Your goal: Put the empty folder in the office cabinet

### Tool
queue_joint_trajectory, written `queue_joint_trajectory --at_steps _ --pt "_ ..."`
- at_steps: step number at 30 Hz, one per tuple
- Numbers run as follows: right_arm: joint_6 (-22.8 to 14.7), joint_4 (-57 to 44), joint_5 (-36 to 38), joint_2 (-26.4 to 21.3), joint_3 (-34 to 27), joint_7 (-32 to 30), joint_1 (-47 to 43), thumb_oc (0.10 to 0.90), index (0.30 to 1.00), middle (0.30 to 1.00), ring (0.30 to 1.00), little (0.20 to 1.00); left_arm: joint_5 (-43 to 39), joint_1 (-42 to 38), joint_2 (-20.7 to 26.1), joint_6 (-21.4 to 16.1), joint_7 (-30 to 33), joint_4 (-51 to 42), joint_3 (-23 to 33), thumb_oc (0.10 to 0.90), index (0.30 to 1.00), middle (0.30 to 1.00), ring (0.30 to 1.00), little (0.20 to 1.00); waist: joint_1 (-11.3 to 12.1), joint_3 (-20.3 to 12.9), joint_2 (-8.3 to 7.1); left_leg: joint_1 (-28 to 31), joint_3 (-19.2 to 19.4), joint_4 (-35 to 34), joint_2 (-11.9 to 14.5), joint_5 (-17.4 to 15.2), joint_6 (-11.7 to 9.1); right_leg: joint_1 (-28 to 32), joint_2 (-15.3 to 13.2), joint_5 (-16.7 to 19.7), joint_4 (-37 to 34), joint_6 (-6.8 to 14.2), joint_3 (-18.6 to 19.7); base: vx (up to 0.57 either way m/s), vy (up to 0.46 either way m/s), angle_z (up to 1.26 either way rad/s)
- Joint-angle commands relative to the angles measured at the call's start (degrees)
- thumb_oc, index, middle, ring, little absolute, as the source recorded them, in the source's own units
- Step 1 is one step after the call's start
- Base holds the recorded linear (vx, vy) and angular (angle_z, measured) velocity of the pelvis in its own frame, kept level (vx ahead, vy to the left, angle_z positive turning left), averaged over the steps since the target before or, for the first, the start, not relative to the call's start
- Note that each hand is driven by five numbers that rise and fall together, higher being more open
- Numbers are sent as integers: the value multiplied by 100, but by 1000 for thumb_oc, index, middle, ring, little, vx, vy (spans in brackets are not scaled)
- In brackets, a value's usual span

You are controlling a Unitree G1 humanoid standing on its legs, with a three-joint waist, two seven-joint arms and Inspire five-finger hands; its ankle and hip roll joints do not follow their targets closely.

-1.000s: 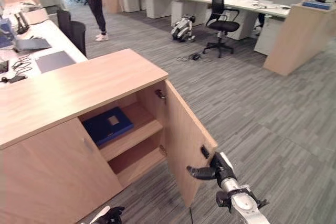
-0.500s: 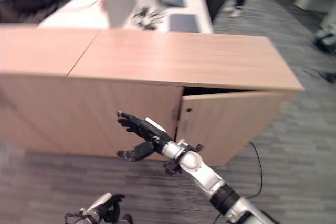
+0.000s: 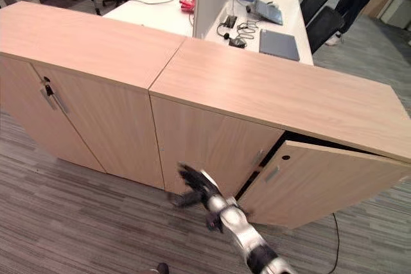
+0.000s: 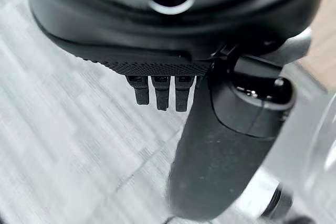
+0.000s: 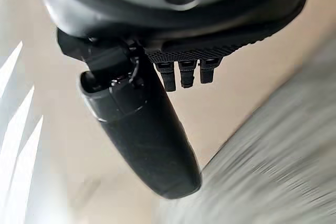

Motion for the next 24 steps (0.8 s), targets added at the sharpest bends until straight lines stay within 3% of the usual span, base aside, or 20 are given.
queue_joint_trajectory --at_steps 1,2,3,5,9,17,24 --pt "-303 102 -587 -55 -276 -414 -377 800 900 900 900 900 -335 -553 -24 -174 242 22 -78 800 900 900 900 900 -107 63 50 8 -133 113 223 -295 -452 74 378 36 -530 -277 121 86 -42 9" --pt "-180 1012 -550 70 -637 -638 -104 800 900 900 900 900 -528 -837 -53 -165 302 12 -127 800 900 900 900 900 -250 4 -11 44 -244 81 146 -312 -451 202 523 -13 -887 -274 377 96 -40 26" --pt "-181 1014 -550 71 -638 -638 -106 800 900 900 900 900 -528 -839 -52 -165 302 13 -127 800 900 900 900 900 -251 -1 -12 38 -245 80 146 -309 -451 199 524 -8 -894 -274 375 118 -56 30" --pt "-56 2030 -482 193 -1006 -835 147 800 900 900 900 900 -1142 -985 -288 -366 326 -379 -230 800 900 900 900 900 -383 -139 -12 51 -352 29 88 -315 -445 351 599 22 -1111 -255 663 113 -64 44" --pt "89 2655 -670 136 -1240 -865 489 800 900 900 900 900 -2015 -872 -565 -471 150 -585 -84 800 900 900 900 900 -474 -273 28 126 -409 -16 64 -323 -467 588 627 21 -1396 -314 660 78 -71 -3" --pt "255 3085 -1236 -14 -1093 -783 629 800 900 900 900 900 -3025 -555 -890 -509 -346 -822 -53 800 900 900 900 900 -566 -369 134 217 -313 -45 118 -309 -572 939 747 135 -2016 -361 515 47 -88 0" --pt "225 3025 -1247 -44 -1038 -748 582 800 900 900 900 900 -3431 -529 -1011 -472 -554 -723 -24 800 900 900 900 900 -643 -383 186 252 -273 -45 168 -285 -625 993 785 109 -2063 -402 539 25 -52 -8"
